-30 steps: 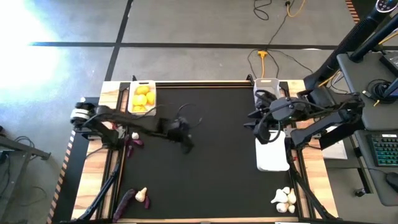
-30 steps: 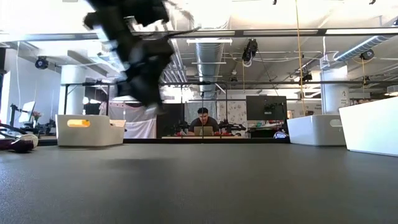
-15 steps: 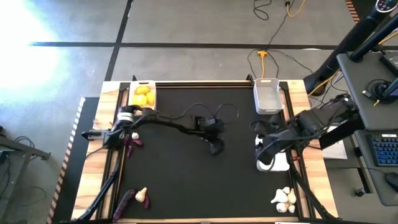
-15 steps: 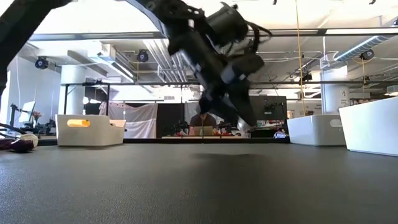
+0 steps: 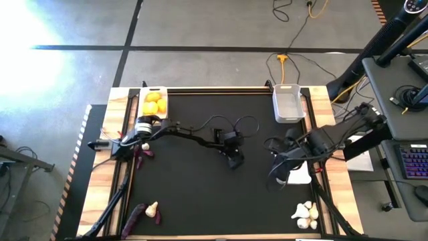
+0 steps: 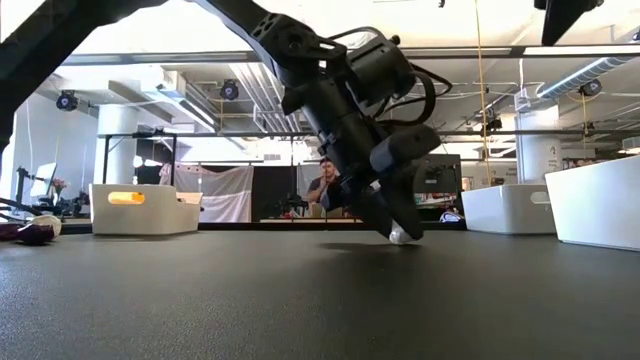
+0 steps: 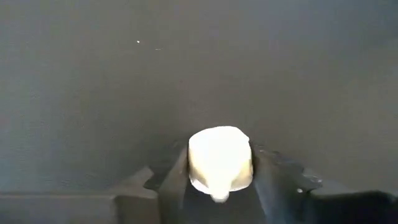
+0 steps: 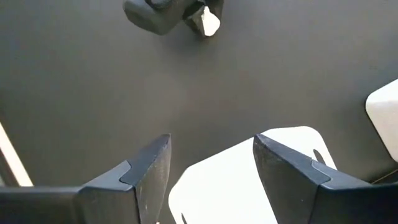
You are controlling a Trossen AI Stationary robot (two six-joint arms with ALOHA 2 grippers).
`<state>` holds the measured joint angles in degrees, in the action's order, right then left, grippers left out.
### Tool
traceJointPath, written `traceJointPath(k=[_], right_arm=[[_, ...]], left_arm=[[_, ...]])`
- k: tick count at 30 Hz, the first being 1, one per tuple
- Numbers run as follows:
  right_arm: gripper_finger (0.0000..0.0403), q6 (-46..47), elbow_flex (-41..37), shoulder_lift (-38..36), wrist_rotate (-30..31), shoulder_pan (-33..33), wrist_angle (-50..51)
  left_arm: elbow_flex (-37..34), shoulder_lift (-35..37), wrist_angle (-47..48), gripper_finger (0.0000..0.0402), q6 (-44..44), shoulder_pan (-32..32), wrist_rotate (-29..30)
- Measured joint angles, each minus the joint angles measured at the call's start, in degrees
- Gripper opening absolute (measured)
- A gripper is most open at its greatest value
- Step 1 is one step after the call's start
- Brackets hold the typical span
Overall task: Sort produce into baskets
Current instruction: Put the white garlic into the right white bin
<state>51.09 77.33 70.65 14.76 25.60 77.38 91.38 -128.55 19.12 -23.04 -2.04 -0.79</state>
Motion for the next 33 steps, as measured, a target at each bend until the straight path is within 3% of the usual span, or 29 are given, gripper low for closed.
traceJointPath(k=[6,10,14,20,27,33], right_arm=[[0.0263,-3.1,-3.7,0.0,-0.2,-1.4,-3.4],[0.0291,-8.8,-5.4,0.2,0.2,-3.8,-8.8],[0.0316,-17.7,-7.7,2.2,0.2,-7.1,-16.3],[0.0340,-28.3,-9.6,8.8,0.2,-11.5,-26.7],[0.0324,-33.0,-10.5,16.4,-5.1,-17.8,-35.1],[0.0303,-35.9,-10.4,22.1,-7.7,-21.6,-39.6]], left_arm=[[-0.2,3.3,7.9,0.0238,2.2,0.1,0.3],[-0.5,10.2,13.6,0.0260,4.2,1.2,2.1],[-3.3,19.0,15.9,0.0257,4.7,3.3,6.4],[-12.9,34.6,15.1,0.0241,1.5,6.2,10.8],[-26.0,49.3,11.9,0.0229,-4.2,9.8,10.9],[-35.1,57.3,7.3,0.0224,-10.4,12.4,10.9]])
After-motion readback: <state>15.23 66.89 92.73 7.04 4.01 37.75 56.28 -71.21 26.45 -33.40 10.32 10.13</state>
